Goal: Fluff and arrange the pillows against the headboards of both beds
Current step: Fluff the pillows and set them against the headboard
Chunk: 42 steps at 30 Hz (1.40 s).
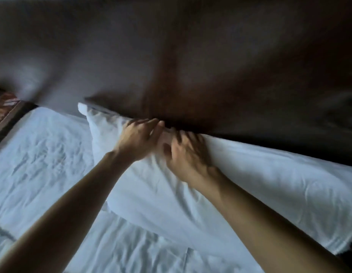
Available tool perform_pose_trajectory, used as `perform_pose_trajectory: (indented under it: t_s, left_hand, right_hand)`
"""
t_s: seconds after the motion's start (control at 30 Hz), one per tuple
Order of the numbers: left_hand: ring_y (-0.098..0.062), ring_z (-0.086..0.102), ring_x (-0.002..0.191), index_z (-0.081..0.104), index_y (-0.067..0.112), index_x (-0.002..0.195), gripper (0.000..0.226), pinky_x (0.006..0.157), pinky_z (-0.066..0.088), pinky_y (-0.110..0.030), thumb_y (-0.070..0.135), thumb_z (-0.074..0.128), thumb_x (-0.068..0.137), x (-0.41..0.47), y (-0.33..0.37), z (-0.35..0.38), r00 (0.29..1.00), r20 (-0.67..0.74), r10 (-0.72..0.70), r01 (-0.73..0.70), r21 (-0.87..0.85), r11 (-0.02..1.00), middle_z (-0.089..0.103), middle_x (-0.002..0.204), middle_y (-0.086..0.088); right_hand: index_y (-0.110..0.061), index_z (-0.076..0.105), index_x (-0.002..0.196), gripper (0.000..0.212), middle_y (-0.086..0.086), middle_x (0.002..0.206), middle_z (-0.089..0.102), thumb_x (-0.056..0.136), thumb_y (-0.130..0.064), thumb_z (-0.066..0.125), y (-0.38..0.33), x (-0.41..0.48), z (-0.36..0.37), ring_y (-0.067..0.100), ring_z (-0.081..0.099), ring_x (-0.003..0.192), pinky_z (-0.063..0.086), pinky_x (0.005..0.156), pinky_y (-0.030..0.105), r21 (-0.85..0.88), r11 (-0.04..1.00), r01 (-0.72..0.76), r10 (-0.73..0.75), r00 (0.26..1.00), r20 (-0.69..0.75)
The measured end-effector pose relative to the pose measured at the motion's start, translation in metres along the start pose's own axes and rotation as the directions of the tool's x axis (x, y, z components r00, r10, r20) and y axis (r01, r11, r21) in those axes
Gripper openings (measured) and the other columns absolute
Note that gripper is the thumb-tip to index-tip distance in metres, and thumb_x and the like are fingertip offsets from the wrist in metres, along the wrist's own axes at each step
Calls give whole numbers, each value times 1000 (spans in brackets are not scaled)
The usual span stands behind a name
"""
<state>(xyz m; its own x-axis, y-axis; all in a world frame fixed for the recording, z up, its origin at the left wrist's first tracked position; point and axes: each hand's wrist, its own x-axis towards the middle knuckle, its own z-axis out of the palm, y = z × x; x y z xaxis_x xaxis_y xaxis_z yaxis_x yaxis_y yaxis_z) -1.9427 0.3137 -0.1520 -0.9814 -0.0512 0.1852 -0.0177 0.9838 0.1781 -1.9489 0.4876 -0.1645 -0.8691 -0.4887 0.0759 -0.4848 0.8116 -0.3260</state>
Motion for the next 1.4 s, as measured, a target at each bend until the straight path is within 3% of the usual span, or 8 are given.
perform_pose_trajectory:
  t_s: [0.13,0.43,0.67,0.87,0.97,1.13,1.23,1.4]
  left_hand:
    - [-32,68,99,73,19,93,41,93,48,-43,40,39,103,-12,13,30,991,78,112,-120,114,986,75,96,-4]
    - [-43,64,93,68,14,89,44,86,43,-50,40,36,104,-15,19,37,994,20,112,-114,171,979,69,93,-15]
    - [-43,64,97,68,12,100,53,89,44,-54,42,25,108,-27,27,32,992,-22,125,-120,160,980,69,98,-17]
    - [-35,37,146,48,19,149,64,119,18,-57,54,23,102,-61,68,8,988,100,-122,114,85,990,44,157,-12]
    - [-30,22,155,33,24,158,69,123,9,-55,60,18,101,-96,91,-11,961,197,-196,176,118,977,26,167,-7]
    - [-24,7,158,19,28,162,67,125,1,-52,60,21,103,-174,127,-43,923,262,-283,243,175,954,12,171,-1]
    - [-26,9,157,20,26,162,68,124,5,-55,59,23,102,-224,148,-59,917,232,-324,290,170,942,13,171,-2]
    - [-30,11,157,21,23,162,71,123,8,-59,61,16,102,-316,187,-91,913,151,-378,361,128,924,12,171,-5]
  right_hand:
    - [-11,66,95,39,13,89,67,84,-39,42,13,-8,0,34,62,84,44,77,43,-11,997,-81,82,996,31]
    - [-15,62,82,39,15,74,62,90,-49,43,163,-114,-79,38,60,76,42,74,45,-301,920,-253,244,967,-68]
    - [-22,52,115,37,10,93,65,99,-49,32,268,-196,-127,38,67,80,50,67,39,-360,894,-266,347,920,182]
    - [-6,64,88,45,25,84,71,99,-41,39,257,-188,-145,41,68,80,50,77,45,-348,846,-404,425,905,-17]
    - [2,65,90,45,29,83,68,90,-33,37,246,-185,-151,44,64,81,48,79,48,-365,854,-370,374,925,-63]
    - [3,56,129,57,27,122,61,89,-34,38,207,-204,-148,44,55,112,41,98,55,-367,903,-226,223,974,-51]
    - [-5,34,154,66,25,158,33,100,-43,39,168,-223,-148,40,32,144,23,118,55,-320,929,-186,206,978,29]
    - [-18,3,162,78,19,168,3,102,-54,37,98,-281,-160,35,6,154,6,123,54,-269,960,-80,97,994,51]
